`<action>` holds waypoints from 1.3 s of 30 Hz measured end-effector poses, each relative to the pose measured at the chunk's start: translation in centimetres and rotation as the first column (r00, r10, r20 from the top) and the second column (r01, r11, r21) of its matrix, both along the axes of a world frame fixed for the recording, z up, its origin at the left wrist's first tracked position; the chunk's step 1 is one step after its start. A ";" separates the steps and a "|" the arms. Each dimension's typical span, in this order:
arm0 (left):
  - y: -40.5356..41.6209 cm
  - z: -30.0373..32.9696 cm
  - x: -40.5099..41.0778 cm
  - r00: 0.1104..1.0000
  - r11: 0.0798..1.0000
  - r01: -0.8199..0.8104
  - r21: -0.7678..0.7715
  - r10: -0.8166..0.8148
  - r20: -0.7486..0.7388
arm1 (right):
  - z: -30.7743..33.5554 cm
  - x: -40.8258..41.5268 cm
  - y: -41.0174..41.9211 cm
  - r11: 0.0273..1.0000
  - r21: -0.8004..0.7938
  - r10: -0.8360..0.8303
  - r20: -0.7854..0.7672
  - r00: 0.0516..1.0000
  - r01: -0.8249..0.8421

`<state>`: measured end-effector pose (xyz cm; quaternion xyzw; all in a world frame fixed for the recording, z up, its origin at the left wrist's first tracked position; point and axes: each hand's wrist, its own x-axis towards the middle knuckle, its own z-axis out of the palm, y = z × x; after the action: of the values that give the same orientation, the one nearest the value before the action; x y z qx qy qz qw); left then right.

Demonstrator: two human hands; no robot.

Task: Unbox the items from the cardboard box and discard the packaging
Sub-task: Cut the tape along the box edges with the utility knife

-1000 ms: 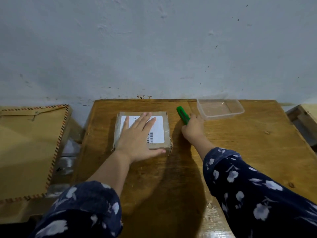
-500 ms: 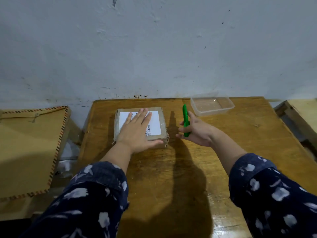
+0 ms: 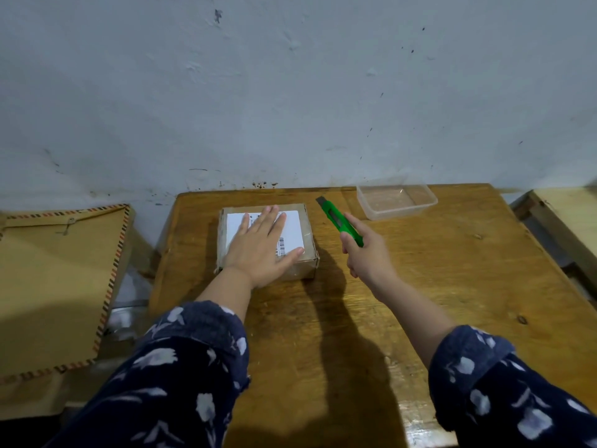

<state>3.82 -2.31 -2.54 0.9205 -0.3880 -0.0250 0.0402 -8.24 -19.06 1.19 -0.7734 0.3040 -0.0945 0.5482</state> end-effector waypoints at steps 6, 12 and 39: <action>-0.1 -0.2 0.0 1.000 1.000 -0.013 -0.004 0.013 0.001 | 0.5 0.5 1.4 0.973 -0.228 0.003 -0.065 0.998 -0.018; -0.1 -0.3 0.1 1.000 1.000 -0.010 -0.001 0.010 0.010 | 1.5 1.0 2.5 0.931 -0.361 0.009 -0.121 0.993 -0.053; -0.4 -0.3 0.0 0.999 0.999 -0.032 0.004 0.032 0.026 | 3.8 -3.6 5.1 0.836 -0.509 0.038 -0.320 0.947 -0.206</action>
<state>3.80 -2.72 -2.84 0.9269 -0.3735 -0.0131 0.0336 -11.80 -13.99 4.98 -0.9186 0.2938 -0.0228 0.2632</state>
